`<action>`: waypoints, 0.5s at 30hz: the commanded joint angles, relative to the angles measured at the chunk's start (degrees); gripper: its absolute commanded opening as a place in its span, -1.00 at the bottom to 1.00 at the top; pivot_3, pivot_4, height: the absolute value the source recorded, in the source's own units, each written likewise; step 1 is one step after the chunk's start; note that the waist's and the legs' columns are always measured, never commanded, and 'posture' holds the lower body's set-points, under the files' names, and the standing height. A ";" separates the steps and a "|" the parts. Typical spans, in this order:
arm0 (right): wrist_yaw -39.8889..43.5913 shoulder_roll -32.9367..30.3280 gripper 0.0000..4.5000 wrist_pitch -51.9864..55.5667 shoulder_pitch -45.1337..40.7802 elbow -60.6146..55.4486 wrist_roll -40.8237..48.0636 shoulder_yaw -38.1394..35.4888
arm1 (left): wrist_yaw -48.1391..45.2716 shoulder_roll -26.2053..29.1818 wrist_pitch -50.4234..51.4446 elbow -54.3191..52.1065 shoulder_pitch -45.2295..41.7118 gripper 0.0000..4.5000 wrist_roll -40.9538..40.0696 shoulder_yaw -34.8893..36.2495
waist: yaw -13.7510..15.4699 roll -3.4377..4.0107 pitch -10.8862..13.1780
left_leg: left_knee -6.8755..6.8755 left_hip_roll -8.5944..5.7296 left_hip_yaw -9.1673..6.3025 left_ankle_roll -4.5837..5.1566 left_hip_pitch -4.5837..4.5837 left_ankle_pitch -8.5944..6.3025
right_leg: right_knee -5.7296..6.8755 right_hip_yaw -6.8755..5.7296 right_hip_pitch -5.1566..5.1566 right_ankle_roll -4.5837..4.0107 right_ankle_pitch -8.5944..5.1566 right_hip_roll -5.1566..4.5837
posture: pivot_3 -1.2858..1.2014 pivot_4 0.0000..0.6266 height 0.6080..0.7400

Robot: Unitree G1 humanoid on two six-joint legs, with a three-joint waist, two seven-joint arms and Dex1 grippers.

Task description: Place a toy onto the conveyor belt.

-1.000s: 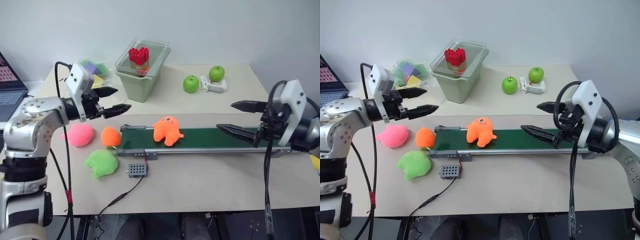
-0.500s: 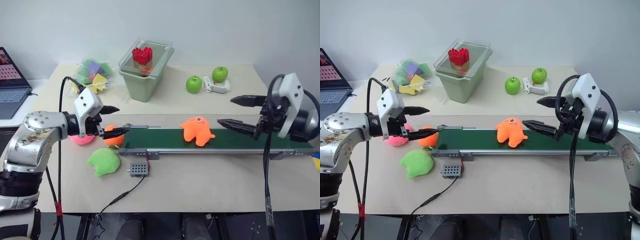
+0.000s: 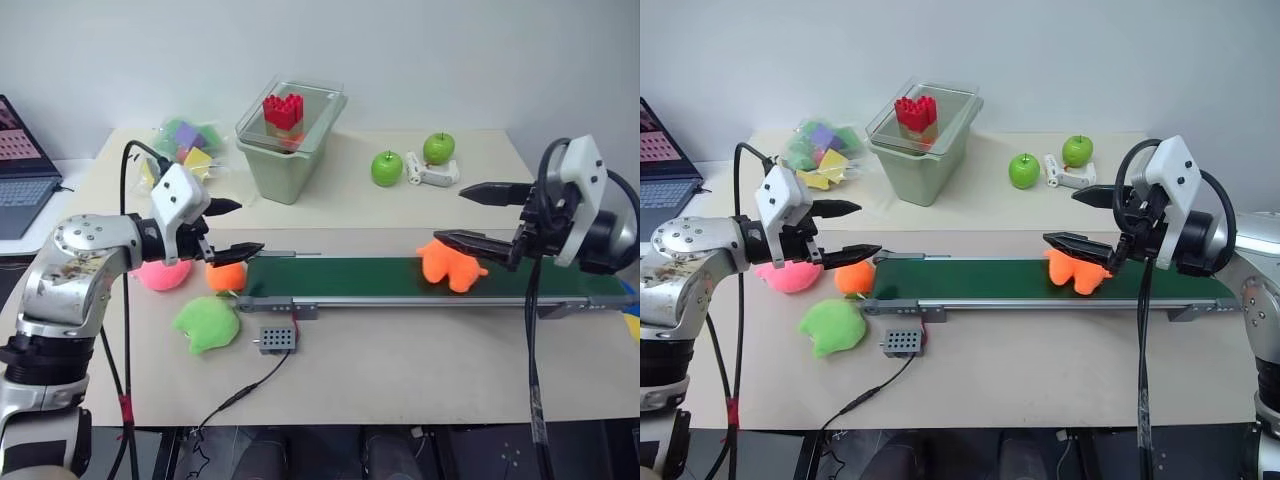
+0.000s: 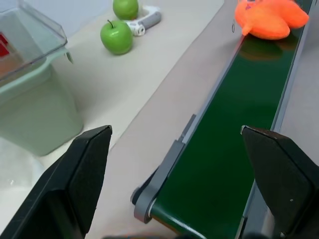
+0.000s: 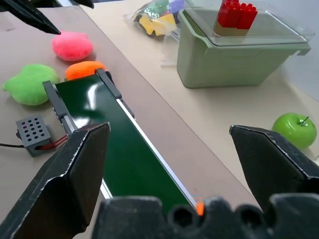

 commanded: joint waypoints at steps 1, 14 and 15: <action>-0.26 -0.59 1.00 -0.68 -0.93 -1.58 0.36 -1.93 | 0.08 0.10 0.20 -0.83 -1.54 0.96 -0.86 1.15 | -0.01 0.00 0.00 | -0.01 0.00 0.00 0.00 0.00 0.00 | 0.00 0.00 -0.01 0.00 0.00 0.00 | 0.03 -0.52 1.00; -1.24 -0.69 1.00 -0.04 -0.49 -2.25 0.70 -2.32 | -1.31 -0.22 -2.54 3.44 -3.73 0.96 0.70 -0.06 | -0.06 0.00 0.00 | 0.00 0.00 0.00 0.00 0.00 0.00 | 0.01 -0.01 -0.01 0.00 0.00 0.00 | 0.03 -0.52 1.00; -1.26 -0.74 1.00 -0.04 -0.52 -2.22 0.69 -2.33 | -1.28 -0.45 -2.56 3.68 -4.15 0.96 0.65 -0.07 | -0.06 0.00 0.00 | 0.00 0.00 0.00 0.00 0.00 0.00 | 0.01 -0.01 -0.01 0.00 0.00 0.00 | 0.03 -0.52 1.00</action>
